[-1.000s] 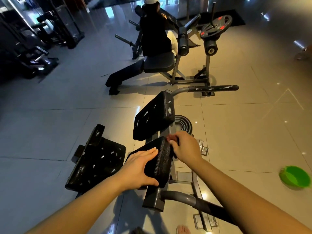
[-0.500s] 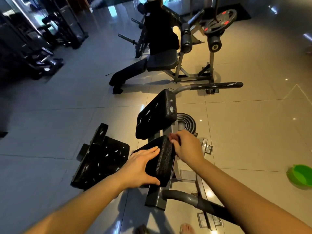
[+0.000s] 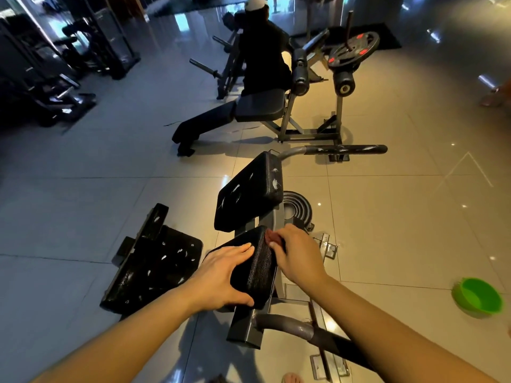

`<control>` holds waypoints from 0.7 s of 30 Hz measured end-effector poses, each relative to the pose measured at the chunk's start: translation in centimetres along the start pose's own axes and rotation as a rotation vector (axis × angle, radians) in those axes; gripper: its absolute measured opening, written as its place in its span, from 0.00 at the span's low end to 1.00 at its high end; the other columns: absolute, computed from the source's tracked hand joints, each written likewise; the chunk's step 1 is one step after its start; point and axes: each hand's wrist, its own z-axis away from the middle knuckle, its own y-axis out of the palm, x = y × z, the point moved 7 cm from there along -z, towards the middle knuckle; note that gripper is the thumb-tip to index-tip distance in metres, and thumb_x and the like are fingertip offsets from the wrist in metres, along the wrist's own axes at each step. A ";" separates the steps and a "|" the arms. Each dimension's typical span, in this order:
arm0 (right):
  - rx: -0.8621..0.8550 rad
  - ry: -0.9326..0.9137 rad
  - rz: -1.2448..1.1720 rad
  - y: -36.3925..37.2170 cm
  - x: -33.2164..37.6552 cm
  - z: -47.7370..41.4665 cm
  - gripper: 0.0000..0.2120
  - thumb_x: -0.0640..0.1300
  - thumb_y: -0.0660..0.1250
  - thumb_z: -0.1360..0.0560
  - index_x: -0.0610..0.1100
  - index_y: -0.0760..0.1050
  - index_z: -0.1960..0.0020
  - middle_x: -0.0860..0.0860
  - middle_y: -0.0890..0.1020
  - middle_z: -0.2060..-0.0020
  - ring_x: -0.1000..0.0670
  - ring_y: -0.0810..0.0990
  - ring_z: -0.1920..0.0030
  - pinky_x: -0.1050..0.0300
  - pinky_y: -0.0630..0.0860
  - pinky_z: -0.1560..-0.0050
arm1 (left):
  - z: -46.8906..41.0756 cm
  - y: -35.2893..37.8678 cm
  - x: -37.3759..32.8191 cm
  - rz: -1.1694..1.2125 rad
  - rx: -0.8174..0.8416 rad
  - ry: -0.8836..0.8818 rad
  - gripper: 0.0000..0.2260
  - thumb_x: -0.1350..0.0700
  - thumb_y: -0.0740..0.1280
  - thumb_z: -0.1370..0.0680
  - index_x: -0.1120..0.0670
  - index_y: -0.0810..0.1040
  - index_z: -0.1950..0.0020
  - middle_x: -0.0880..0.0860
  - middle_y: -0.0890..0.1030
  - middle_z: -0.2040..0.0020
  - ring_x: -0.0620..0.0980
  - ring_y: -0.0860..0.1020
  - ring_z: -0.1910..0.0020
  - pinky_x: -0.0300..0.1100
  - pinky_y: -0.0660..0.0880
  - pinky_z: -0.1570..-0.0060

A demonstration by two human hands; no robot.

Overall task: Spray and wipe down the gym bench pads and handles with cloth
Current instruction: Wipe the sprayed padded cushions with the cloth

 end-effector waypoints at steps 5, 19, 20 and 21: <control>0.141 -0.108 -0.174 0.5 3.2 7.4 0.11 0.53 0.64 0.21 0.54 0.79 0.41 0.58 0.78 0.50 0.57 0.76 0.50 0.58 0.76 0.50 | 0.0 0.5 0.3 0.026 -0.008 0.011 0.51 0.36 0.78 0.33 0.41 0.53 0.17 0.36 0.54 0.19 0.39 0.49 0.20 0.49 0.49 0.19; 0.154 -0.077 -0.129 0.2 2.7 7.1 0.11 0.54 0.65 0.21 0.55 0.79 0.41 0.60 0.76 0.52 0.59 0.74 0.51 0.62 0.73 0.51 | 0.1 0.4 0.1 0.051 -0.016 0.012 0.51 0.38 0.79 0.32 0.41 0.52 0.17 0.37 0.52 0.19 0.40 0.49 0.20 0.47 0.48 0.19; 0.199 -0.114 -0.121 0.2 2.9 8.0 0.12 0.56 0.64 0.21 0.56 0.79 0.39 0.61 0.77 0.51 0.59 0.74 0.50 0.62 0.74 0.49 | 0.0 0.3 0.0 0.052 -0.016 0.014 0.51 0.38 0.78 0.32 0.41 0.52 0.17 0.36 0.52 0.18 0.39 0.49 0.20 0.48 0.47 0.19; 0.220 -0.131 -0.096 0.1 2.7 7.7 0.13 0.56 0.63 0.21 0.57 0.79 0.39 0.61 0.77 0.51 0.59 0.74 0.50 0.61 0.74 0.49 | 0.0 0.2 -0.1 0.051 -0.016 0.015 0.51 0.38 0.78 0.32 0.41 0.52 0.17 0.37 0.52 0.18 0.39 0.49 0.20 0.48 0.48 0.19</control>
